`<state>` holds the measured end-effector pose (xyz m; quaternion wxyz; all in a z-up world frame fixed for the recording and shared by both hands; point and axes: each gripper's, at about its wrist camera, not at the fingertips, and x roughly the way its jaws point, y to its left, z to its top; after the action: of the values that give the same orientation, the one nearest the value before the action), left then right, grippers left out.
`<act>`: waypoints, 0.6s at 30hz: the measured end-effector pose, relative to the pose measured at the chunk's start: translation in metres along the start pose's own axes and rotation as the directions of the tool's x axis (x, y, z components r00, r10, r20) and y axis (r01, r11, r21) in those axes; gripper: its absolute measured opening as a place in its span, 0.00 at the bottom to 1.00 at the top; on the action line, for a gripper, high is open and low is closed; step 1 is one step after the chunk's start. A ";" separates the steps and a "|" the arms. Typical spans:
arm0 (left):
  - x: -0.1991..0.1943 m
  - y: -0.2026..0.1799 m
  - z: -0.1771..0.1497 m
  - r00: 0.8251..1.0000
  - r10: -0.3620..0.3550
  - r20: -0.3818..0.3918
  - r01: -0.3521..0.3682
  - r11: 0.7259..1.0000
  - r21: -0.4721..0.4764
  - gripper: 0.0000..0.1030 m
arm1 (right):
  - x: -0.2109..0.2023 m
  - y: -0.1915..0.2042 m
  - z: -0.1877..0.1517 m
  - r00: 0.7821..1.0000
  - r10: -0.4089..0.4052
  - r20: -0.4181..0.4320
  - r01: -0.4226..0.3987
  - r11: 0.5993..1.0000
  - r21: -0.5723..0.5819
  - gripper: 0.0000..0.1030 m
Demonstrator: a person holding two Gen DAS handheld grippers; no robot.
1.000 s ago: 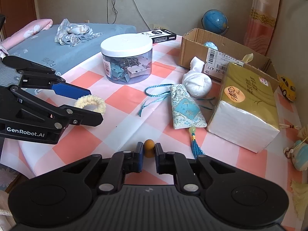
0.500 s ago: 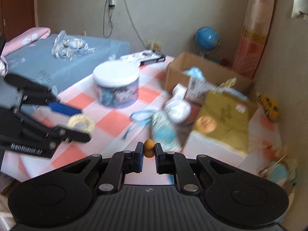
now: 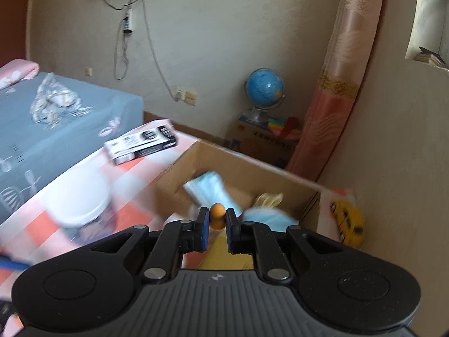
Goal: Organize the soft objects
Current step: 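Carry the orange egg over the box and open the right gripper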
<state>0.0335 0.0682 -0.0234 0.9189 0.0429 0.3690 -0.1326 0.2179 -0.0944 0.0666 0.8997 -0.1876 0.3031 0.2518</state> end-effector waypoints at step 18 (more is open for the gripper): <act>0.006 -0.006 0.015 1.000 0.007 -0.010 -0.007 1.000 0.031 0.42 | 0.002 -0.028 -0.015 0.998 0.060 -0.015 -0.056 0.979 0.196 1.00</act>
<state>0.0461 0.0581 -0.0161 0.9167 0.0589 0.3716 -0.1348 0.2285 -0.1229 0.0592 0.9028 -0.0923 0.3412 0.2450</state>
